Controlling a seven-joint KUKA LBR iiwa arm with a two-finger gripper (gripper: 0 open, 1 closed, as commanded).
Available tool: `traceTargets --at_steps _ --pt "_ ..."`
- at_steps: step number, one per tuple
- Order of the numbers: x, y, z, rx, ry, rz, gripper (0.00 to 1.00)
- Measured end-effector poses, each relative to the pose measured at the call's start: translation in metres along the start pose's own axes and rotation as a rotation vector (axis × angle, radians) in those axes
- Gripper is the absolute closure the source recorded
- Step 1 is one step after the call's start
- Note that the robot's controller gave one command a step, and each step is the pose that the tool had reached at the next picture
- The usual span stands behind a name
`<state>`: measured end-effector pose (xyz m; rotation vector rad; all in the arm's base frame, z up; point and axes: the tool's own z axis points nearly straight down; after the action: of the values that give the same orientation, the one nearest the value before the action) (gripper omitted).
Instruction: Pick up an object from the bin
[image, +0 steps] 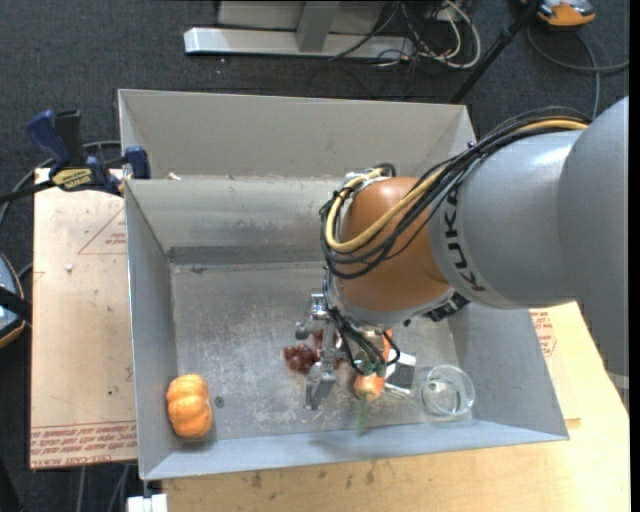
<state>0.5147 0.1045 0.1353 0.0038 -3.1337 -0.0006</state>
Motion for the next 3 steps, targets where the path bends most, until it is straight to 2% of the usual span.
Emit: traceTargets --at_steps 1,2,3 --pt "-0.002 0.0 -0.004 -0.001 -0.007 0.003 0.0" --pt "-0.04 -0.051 0.054 -0.001 -0.015 -0.072 0.0" --pt "-0.047 -0.065 0.063 -0.008 -0.019 -0.043 0.0"
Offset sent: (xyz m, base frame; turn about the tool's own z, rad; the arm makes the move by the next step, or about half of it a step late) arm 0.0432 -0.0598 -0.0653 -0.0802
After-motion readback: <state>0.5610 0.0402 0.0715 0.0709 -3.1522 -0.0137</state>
